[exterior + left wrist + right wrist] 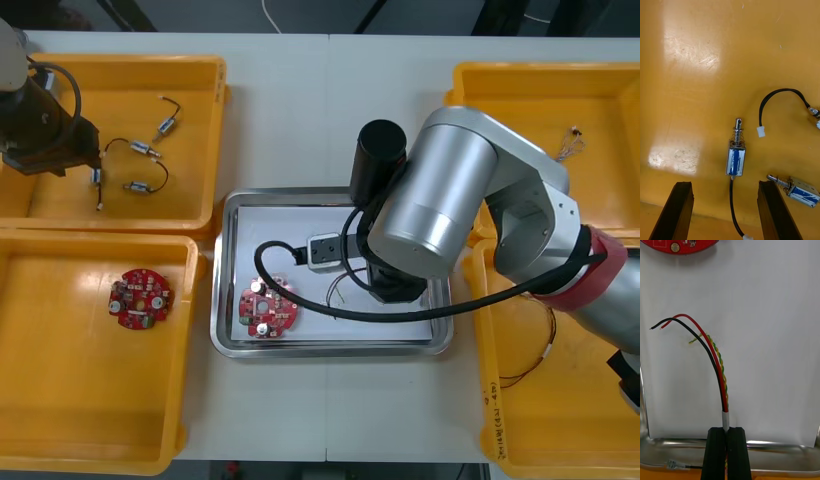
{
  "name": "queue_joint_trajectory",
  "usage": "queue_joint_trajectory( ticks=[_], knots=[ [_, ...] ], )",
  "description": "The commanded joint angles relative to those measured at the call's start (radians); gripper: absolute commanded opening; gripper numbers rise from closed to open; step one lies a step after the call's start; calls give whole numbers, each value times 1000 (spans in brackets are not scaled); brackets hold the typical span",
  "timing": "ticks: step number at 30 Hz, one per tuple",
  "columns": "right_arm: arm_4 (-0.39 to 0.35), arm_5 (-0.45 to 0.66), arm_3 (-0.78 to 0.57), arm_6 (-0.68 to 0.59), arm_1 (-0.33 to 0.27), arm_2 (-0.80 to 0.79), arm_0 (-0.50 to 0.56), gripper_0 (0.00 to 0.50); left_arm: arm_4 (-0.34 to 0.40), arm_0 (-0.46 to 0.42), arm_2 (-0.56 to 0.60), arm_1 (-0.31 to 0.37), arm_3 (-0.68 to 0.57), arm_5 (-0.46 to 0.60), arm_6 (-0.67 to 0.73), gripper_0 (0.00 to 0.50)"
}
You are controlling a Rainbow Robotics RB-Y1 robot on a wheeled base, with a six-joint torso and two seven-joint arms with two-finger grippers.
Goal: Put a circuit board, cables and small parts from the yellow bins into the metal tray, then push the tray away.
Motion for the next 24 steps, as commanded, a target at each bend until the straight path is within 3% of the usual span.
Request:
queue_joint_trajectory(
  ticks=[1, 9, 22, 23, 24],
  knots=[
    [39, -15, -7, -26, 37, 39, 26, 0, -1, -52, -31, 15, 24, -52, -73, 500],
    [51, -87, 37, -36, 40, 72, 46, 0, 4, -52, -68, 0, 106, -159, -78, 500],
    [99, -127, 65, -31, 38, 105, 62, 9, 16, -43, -69, -17, 121, -185, -79, 500],
    [99, -126, 66, -30, 38, 105, 64, 89, 19, -38, -69, -18, 121, -191, -79, 500],
    [100, -126, 66, -36, 38, 105, 67, 252, 20, -32, -69, -20, 121, -199, -79, 500]
  ],
)
